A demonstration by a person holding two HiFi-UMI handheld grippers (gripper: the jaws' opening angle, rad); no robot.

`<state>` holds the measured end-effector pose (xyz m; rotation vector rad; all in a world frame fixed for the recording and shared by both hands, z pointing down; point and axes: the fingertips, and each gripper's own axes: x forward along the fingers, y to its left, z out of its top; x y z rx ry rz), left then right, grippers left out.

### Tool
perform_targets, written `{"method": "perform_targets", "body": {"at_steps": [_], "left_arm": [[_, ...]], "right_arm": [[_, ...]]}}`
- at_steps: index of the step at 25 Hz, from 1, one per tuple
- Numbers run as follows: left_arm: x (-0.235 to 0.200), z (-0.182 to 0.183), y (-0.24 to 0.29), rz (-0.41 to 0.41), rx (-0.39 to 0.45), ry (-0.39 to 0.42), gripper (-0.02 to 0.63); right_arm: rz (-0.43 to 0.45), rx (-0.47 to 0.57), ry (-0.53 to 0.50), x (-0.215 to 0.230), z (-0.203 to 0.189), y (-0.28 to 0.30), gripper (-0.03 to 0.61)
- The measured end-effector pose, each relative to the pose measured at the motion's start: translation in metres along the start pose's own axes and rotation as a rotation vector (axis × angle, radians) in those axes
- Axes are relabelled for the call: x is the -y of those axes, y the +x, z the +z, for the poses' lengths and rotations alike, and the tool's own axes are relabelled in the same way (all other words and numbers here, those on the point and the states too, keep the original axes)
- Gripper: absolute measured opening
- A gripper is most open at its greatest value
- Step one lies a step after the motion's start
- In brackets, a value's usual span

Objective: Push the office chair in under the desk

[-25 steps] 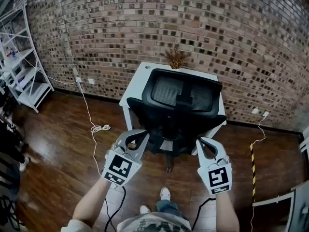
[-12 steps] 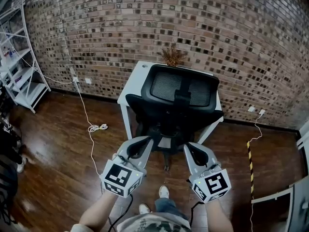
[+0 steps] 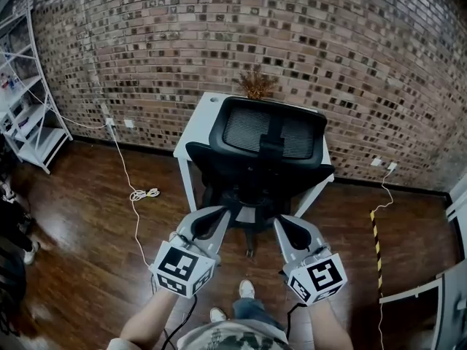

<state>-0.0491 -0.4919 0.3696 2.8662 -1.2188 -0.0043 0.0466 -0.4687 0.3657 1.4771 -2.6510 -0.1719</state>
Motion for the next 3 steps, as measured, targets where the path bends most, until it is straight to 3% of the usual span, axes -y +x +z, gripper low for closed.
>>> {"method": "perform_targets", "body": {"at_steps": [3], "left_arm": [[-0.0019, 0.0057, 0.0011, 0.002, 0.005, -0.001, 0.017]], "right_arm": [[0.005, 0.003, -0.002, 0.001, 0.0016, 0.0027, 0.0]]}}
